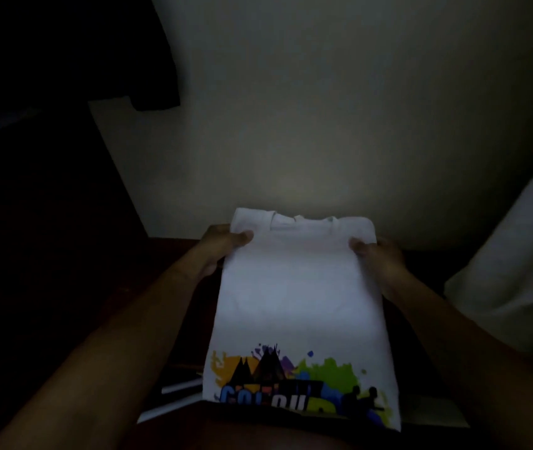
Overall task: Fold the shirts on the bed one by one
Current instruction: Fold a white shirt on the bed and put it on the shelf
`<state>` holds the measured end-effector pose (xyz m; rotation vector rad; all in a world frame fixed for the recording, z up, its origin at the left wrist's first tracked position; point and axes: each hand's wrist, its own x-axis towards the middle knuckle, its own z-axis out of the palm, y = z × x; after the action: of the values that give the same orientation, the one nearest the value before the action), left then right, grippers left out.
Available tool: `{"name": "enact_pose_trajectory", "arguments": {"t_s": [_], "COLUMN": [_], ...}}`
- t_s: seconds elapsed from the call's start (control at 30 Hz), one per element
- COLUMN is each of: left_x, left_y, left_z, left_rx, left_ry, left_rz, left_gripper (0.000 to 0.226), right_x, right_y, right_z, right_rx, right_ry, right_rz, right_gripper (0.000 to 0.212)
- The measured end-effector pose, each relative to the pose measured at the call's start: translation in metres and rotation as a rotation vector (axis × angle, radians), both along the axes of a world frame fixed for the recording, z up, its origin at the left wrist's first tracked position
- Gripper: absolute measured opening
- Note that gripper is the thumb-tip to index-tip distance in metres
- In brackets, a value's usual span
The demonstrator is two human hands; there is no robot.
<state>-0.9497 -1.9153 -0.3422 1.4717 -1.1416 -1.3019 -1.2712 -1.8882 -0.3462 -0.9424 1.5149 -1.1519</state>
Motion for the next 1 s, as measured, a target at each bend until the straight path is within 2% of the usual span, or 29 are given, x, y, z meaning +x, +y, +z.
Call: {"name": "enact_pose_trajectory", "arguments": {"t_s": [0.1, 0.17, 0.3, 0.37, 0.47, 0.5, 0.53, 0.63, 0.83, 0.9, 1.0], "left_x": [0.000, 0.001, 0.003, 0.004, 0.005, 0.005, 0.004, 0.000, -0.012, -0.016, -0.023], "left_y": [-0.019, -0.029, -0.043, -0.048, -0.055, -0.057, -0.058, -0.060, -0.052, -0.049, -0.044], "left_z": [-0.022, -0.037, -0.053, -0.052, -0.045, -0.044, -0.042, -0.043, -0.043, -0.041, -0.037], "left_rx": [0.066, 0.136, 0.193, 0.208, 0.197, 0.178, 0.158, 0.125, 0.149, 0.102, 0.019], "left_ry": [0.003, -0.007, 0.023, 0.027, -0.019, -0.037, -0.044, -0.026, -0.088, -0.131, -0.263], "left_rz": [0.047, 0.086, 0.128, 0.140, 0.117, 0.119, 0.130, 0.207, 0.281, 0.307, 0.361], "left_gripper": [0.041, 0.047, 0.044, 0.046, 0.043, 0.043, 0.043, 0.039, 0.053, 0.049, 0.040], "right_x": [0.006, 0.008, 0.009, 0.011, 0.001, 0.000, -0.002, 0.001, 0.003, 0.001, 0.003], "right_y": [-0.012, -0.019, -0.035, -0.044, -0.065, -0.068, -0.072, -0.073, -0.061, -0.056, -0.053], "right_z": [-0.012, -0.026, -0.040, -0.041, -0.057, -0.055, -0.057, -0.044, -0.055, -0.058, -0.056], "right_rx": [0.037, 0.066, 0.110, 0.146, 0.177, 0.150, 0.141, 0.109, 0.057, 0.021, 0.012], "right_ry": [-0.027, -0.042, -0.022, -0.002, 0.066, 0.063, 0.060, 0.105, 0.225, 0.241, 0.299], "right_rz": [-0.016, -0.024, -0.065, -0.062, -0.088, -0.114, -0.150, -0.229, -0.151, -0.127, -0.156], "right_gripper": [0.039, 0.040, 0.044, 0.061, 0.111, 0.115, 0.108, 0.065, 0.056, 0.047, 0.053]}}
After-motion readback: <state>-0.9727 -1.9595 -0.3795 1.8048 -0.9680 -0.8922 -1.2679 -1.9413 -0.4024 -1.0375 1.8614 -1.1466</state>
